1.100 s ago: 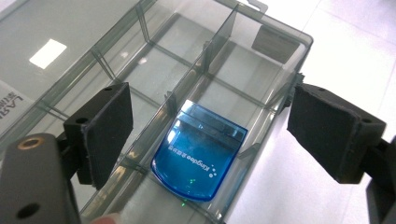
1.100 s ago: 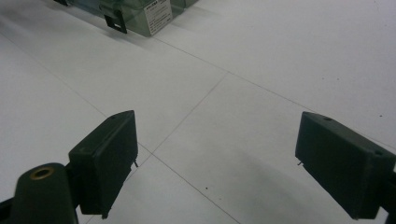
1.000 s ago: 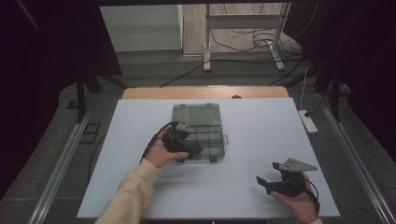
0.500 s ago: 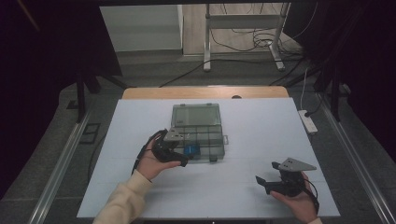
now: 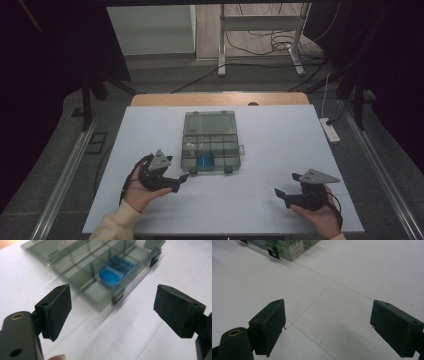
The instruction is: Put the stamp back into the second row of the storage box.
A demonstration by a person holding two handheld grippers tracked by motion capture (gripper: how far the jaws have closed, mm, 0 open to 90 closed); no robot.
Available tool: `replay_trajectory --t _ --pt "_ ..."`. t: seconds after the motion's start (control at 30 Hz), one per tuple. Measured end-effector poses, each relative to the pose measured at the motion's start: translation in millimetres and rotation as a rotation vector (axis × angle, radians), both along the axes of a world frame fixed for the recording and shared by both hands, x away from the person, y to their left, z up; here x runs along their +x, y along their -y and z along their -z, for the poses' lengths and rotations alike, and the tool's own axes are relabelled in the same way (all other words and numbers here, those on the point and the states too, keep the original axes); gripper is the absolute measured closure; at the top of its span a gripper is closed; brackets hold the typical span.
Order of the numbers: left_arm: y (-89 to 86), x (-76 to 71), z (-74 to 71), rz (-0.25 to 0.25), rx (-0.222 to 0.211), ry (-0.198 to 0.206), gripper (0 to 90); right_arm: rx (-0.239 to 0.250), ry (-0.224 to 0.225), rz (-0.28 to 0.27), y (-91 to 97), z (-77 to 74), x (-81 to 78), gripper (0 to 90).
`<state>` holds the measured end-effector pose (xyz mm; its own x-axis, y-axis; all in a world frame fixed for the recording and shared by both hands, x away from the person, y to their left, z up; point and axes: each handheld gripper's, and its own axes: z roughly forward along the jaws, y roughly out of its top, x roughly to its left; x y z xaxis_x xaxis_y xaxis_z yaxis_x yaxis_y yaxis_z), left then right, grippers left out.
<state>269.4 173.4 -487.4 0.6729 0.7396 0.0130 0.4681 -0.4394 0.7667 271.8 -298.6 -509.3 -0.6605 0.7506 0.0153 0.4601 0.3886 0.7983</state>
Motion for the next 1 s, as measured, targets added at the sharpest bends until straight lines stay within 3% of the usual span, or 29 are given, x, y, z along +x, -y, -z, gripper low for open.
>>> replay_trajectory --t 0.23,0.43,0.57,0.67,1.0 --pt "-22.5 -14.2 8.8 -0.050 -0.022 -0.007 15.0 -0.001 -0.002 -0.002 -1.1 0.5 1.7 13.3" --pt "-44.6 -27.8 25.7 -0.111 -0.040 -0.032 14.7 -0.005 -0.007 0.001 0.2 1.6 3.6 13.3" --pt "-54.6 -27.7 31.4 -0.136 -0.046 -0.047 14.5 -0.006 -0.008 0.003 0.1 2.1 4.1 13.2" --pt "-57.5 -25.6 32.4 -0.146 -0.070 -0.052 14.5 -0.012 -0.010 0.001 -0.8 2.4 4.0 13.2" --pt "-53.0 -25.9 33.9 -0.131 -0.072 -0.059 14.5 -0.011 -0.008 -0.001 0.8 2.4 3.3 13.2"
